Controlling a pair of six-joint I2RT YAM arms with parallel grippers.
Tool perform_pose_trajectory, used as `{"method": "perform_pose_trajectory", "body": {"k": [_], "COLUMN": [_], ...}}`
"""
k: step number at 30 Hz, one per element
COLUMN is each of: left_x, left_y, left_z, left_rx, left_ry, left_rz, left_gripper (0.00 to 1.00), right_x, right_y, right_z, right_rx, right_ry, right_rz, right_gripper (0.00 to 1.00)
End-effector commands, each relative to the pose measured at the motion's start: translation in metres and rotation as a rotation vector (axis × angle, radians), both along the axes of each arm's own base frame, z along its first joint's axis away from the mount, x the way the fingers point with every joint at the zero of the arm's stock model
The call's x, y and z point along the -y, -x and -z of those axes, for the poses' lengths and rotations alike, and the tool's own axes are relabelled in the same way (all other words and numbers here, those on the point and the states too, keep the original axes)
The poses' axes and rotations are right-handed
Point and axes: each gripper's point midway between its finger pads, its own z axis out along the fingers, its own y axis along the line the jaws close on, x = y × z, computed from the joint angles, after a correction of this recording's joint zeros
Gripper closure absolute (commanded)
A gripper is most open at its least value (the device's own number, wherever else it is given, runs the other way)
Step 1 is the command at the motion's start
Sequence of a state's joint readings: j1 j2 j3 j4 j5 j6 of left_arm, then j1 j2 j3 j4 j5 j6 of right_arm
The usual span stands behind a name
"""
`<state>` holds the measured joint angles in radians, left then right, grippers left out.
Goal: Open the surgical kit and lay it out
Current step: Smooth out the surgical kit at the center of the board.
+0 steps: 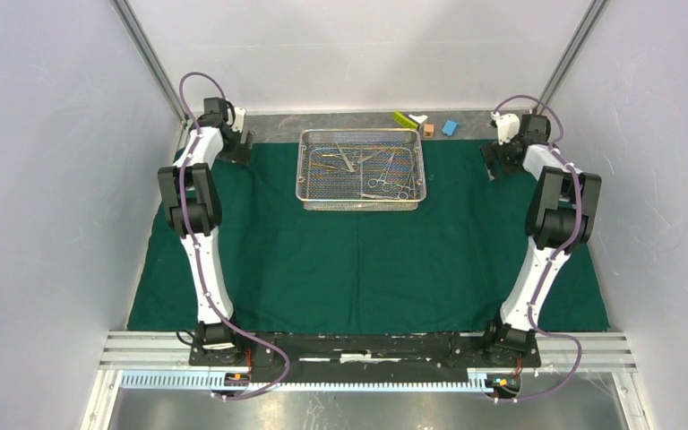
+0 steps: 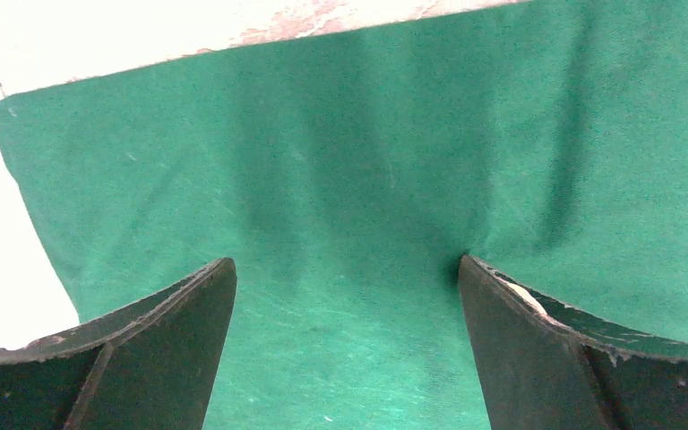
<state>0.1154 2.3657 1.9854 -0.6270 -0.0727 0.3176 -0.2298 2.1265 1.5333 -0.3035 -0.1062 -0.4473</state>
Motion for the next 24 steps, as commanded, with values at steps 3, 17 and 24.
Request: {"method": "perform_pose_trajectory", "body": {"k": [3, 17, 24], "left_x": [-0.047, -0.03, -0.04], "left_y": [0.007, 0.107, 0.259], "left_z": [0.006, -0.096, -0.048], "left_rx": [-0.042, 0.13, -0.07], "left_ry": [-0.136, 0.099, 0.09], "left_rz": [-0.054, 0.095, 0.232], "left_gripper": [0.0, 0.0, 0.0], "right_x": [0.044, -0.013, -0.012], "right_y": [-0.002, 0.139, 0.252], "right_z": [-0.031, -0.062, -0.029], "right_rx": [0.037, 0.014, -0.146], "right_ry": [0.075, 0.065, 0.18], "right_rz": [0.076, -0.243, -0.355], "right_gripper": [0.02, 0.02, 0.02]}}
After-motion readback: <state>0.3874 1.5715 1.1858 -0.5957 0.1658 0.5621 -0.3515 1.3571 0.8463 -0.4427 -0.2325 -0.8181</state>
